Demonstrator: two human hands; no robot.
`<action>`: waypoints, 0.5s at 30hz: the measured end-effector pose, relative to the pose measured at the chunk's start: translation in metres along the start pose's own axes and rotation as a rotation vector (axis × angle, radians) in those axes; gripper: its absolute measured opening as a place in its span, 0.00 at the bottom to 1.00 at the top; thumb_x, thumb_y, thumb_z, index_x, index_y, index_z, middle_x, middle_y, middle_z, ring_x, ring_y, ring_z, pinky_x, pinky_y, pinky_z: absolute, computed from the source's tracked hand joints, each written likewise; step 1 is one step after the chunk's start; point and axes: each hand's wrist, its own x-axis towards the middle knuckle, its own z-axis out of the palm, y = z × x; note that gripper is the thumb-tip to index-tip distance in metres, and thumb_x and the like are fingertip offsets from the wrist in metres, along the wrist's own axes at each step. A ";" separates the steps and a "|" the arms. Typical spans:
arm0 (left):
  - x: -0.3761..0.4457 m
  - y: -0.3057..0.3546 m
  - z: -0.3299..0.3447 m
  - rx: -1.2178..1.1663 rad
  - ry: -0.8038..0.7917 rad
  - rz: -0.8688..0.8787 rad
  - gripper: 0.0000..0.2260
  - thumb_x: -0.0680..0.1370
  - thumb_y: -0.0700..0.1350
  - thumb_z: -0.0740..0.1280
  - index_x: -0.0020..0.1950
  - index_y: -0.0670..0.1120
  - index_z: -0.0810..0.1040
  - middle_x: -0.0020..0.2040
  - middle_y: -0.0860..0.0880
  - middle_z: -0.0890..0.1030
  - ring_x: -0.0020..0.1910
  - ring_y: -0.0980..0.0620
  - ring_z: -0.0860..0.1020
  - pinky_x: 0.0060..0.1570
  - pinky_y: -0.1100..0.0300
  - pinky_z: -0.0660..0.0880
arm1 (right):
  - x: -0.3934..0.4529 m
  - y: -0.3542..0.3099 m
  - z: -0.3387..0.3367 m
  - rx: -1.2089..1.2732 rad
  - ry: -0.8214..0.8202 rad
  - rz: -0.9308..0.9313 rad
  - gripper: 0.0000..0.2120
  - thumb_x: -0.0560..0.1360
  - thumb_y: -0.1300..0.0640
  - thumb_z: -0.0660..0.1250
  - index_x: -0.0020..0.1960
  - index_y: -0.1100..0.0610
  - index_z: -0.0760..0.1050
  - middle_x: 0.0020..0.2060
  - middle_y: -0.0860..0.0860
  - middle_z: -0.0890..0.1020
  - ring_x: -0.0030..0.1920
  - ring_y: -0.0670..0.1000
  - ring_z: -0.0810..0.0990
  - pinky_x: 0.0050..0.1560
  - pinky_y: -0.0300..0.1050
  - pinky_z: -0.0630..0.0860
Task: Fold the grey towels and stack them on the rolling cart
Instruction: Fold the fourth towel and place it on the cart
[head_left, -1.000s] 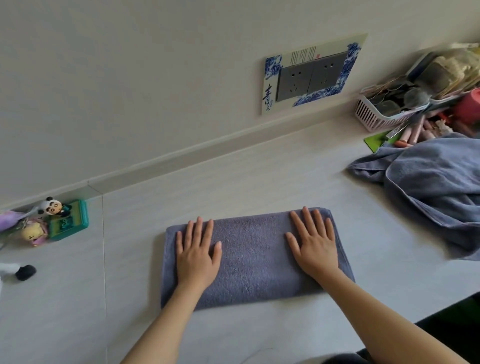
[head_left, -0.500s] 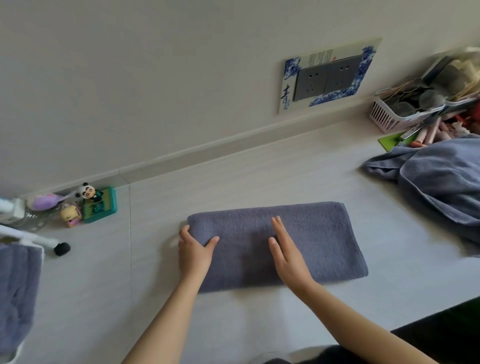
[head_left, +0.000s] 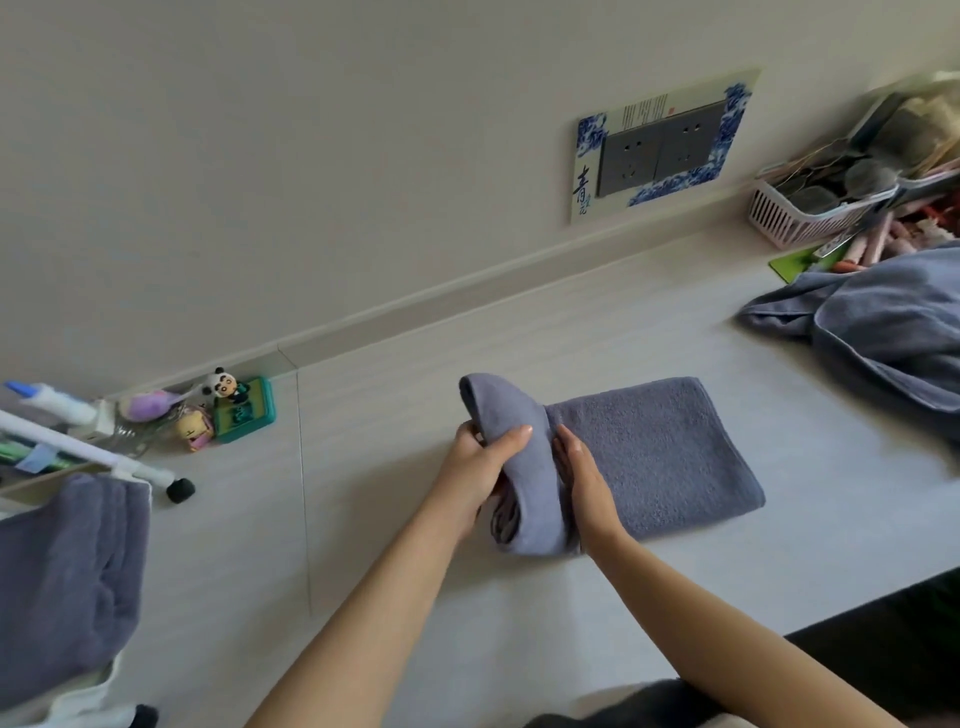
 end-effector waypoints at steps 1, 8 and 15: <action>-0.004 0.003 0.010 0.044 0.015 0.035 0.21 0.72 0.43 0.74 0.60 0.40 0.68 0.53 0.43 0.80 0.49 0.48 0.80 0.52 0.54 0.76 | 0.000 -0.003 -0.001 0.083 -0.035 0.042 0.21 0.81 0.44 0.52 0.70 0.51 0.69 0.66 0.48 0.74 0.66 0.47 0.71 0.71 0.52 0.63; -0.013 0.025 0.049 0.302 0.149 0.232 0.29 0.73 0.48 0.72 0.66 0.47 0.59 0.40 0.56 0.75 0.46 0.50 0.77 0.47 0.59 0.70 | -0.026 -0.020 -0.061 -0.129 0.472 -0.101 0.17 0.79 0.47 0.52 0.57 0.50 0.77 0.55 0.49 0.80 0.58 0.51 0.75 0.63 0.51 0.68; 0.004 0.025 0.120 0.338 0.081 0.316 0.31 0.71 0.46 0.73 0.66 0.46 0.58 0.57 0.50 0.76 0.55 0.51 0.77 0.53 0.62 0.71 | -0.025 -0.026 -0.123 0.076 0.343 0.075 0.22 0.81 0.42 0.49 0.63 0.55 0.71 0.58 0.49 0.79 0.61 0.49 0.73 0.64 0.45 0.65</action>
